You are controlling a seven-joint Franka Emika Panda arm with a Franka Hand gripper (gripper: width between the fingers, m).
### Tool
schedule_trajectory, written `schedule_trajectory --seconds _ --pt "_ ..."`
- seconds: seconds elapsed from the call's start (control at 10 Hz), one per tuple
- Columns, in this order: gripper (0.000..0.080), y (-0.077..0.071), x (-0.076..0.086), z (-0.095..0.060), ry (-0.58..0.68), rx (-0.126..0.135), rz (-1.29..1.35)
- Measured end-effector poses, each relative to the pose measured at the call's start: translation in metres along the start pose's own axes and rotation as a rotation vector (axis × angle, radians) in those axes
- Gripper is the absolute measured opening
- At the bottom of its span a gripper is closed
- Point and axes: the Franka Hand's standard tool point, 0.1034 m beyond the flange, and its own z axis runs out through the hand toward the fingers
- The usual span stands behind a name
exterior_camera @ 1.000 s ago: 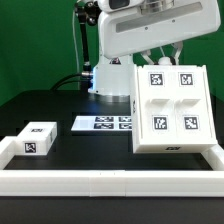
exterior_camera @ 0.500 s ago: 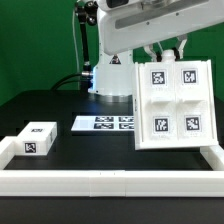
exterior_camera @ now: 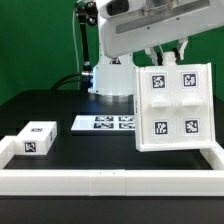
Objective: Assemble cabinet
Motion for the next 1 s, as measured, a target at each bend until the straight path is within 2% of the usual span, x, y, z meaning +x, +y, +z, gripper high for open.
schedule_trajectory --seconds 0.1,0.5,0.7,0.8,1.0 --pt "0.0202 -0.001 0.007 0.000 -0.007 0.006 0.019" --pt "0.0202 0.002 0.012 0.009 -0.012 0.018 0.073" --pt "0.0202 -0.004 0.016 0.010 -0.008 0.010 0.060" --pt "0.0202 -0.009 0.020 0.013 -0.007 -0.008 0.044" --pt "0.0202 -0.007 0.024 0.017 -0.014 -0.013 0.044"
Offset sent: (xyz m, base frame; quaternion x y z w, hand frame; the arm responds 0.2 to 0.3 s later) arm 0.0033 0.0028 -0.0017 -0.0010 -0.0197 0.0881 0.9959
